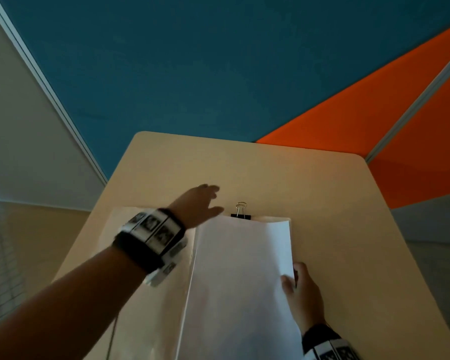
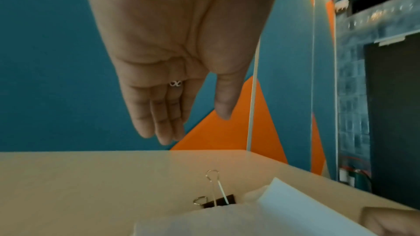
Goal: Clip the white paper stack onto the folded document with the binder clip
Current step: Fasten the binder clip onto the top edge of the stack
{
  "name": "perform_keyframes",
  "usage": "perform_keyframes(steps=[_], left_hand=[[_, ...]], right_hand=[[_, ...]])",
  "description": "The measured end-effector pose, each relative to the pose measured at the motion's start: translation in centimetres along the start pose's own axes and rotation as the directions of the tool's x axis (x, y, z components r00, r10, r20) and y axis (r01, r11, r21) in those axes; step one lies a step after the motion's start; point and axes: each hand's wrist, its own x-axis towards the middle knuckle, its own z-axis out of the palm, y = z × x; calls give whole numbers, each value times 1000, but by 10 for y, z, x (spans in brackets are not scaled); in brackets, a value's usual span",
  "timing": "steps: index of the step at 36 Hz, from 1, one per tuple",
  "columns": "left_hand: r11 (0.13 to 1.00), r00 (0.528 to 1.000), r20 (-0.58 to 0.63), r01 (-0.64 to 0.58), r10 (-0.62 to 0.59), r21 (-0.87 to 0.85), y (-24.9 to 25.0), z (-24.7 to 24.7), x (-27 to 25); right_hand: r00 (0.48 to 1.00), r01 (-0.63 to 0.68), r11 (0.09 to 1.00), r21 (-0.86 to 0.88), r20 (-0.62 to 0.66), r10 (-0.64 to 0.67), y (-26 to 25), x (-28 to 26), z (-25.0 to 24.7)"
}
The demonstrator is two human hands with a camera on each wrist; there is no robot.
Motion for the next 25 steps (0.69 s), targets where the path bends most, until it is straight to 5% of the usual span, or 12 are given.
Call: perform_keyframes(steps=[11,19,22,25], left_hand=[[976,952,223,218,-208,-20,24,47,83],[963,966,194,204,-169,-175,16,58,87],[906,976,121,215,-183,-364,9,63,86],[871,965,170,253,-199,-420,10,59,83]], right_hand=[[999,23,999,44,27,-24,5,2,5],[999,46,996,73,11,-47,3,-4,0],[998,62,994,91,8,-63,4,-5,-1],[994,112,985,129,-15,-111,4,-7,0]])
